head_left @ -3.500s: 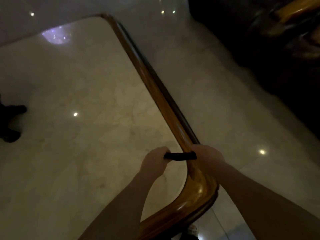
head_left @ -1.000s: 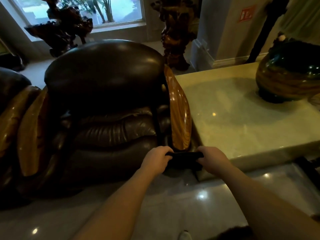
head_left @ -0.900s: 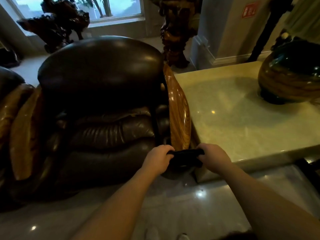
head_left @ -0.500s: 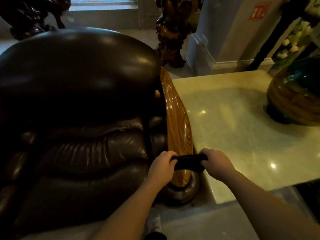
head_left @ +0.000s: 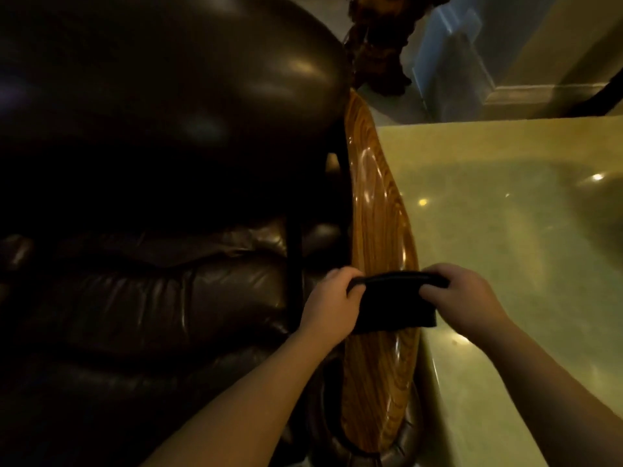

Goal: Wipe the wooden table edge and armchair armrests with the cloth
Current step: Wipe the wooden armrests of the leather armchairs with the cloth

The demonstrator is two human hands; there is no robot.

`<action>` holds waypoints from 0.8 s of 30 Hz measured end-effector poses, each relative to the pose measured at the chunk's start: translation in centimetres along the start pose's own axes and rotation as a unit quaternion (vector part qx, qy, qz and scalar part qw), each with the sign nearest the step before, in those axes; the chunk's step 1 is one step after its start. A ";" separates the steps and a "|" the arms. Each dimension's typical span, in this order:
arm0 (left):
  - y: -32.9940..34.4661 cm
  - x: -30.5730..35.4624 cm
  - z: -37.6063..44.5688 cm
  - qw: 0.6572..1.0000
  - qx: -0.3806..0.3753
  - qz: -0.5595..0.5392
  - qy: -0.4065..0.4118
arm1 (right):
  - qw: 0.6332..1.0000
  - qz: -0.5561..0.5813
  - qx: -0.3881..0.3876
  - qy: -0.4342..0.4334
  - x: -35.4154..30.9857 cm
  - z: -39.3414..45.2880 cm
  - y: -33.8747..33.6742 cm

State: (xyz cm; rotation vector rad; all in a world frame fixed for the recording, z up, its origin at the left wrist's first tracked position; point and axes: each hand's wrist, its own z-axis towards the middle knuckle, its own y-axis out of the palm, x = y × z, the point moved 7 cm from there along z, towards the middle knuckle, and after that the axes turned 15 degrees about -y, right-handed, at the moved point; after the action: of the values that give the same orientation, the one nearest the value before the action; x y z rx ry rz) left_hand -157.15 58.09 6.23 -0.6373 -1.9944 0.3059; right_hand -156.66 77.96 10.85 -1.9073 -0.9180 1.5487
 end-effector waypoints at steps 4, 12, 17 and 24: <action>-0.1 1.9 4.6 0.990 0.126 0.034 0.051 | 0.999 0.018 0.029 -0.022 1.4 4.7 0.1; 0.0 4.2 9.2 0.965 0.243 0.086 0.056 | 0.996 0.005 0.068 -0.050 3.3 10.4 0.6; 3.3 3.5 7.0 0.926 0.262 0.230 0.145 | 0.945 -0.184 0.188 -0.196 1.6 8.1 1.5; 5.4 1.0 7.4 0.942 0.198 0.238 0.133 | 0.954 -0.115 0.129 -0.244 2.1 6.7 7.2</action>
State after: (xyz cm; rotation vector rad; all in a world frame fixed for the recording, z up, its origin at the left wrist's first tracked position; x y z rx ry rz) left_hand -162.33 63.51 0.81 -0.8414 -1.4434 0.8432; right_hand -161.63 74.73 2.69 -1.2079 -1.0343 1.9204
